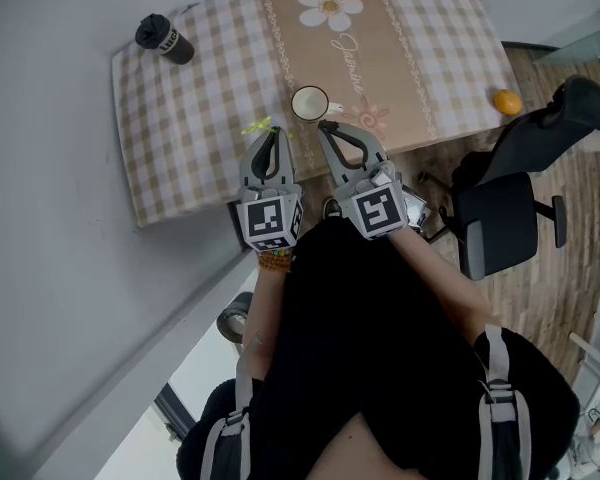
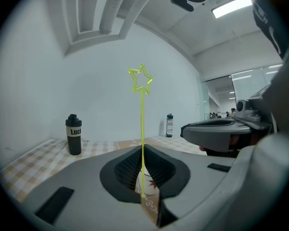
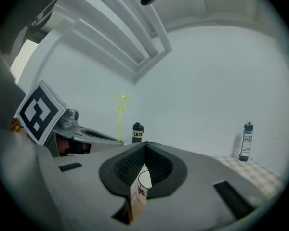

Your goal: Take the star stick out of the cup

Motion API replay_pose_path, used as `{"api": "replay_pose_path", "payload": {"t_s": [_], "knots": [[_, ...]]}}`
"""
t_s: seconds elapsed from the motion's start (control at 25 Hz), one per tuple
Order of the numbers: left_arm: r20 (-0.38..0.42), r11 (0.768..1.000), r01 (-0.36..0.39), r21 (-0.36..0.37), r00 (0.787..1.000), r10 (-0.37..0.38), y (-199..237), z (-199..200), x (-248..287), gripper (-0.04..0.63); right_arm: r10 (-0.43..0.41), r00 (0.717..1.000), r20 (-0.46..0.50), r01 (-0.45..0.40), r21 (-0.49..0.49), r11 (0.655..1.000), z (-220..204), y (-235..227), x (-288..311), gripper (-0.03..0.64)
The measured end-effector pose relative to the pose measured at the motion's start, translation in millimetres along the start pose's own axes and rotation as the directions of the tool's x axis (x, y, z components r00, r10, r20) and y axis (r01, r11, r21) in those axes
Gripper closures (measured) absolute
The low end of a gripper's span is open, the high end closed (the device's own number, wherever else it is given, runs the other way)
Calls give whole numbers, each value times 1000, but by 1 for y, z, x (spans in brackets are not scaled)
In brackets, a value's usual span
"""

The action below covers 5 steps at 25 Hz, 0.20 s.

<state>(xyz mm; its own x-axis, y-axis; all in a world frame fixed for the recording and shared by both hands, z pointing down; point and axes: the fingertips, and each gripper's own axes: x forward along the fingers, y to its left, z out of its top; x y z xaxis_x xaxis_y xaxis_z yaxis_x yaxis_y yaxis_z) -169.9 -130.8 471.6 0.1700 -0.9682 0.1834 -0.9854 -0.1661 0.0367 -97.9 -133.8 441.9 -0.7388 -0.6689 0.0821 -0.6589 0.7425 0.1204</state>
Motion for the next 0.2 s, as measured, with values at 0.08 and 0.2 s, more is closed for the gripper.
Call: {"api": "replay_pose_path", "payload": {"t_s": [0.08,0.2], "knots": [[1,1000,-2,1,1000,2,1,2,3,580,0,1000,-4,0,-3,1000,0,-3,2,611],[6,1000,-6,5,1000,6,2,7,7,580,1,1000,-13,-1,-3,1000,-2,-7,5,612]]}}
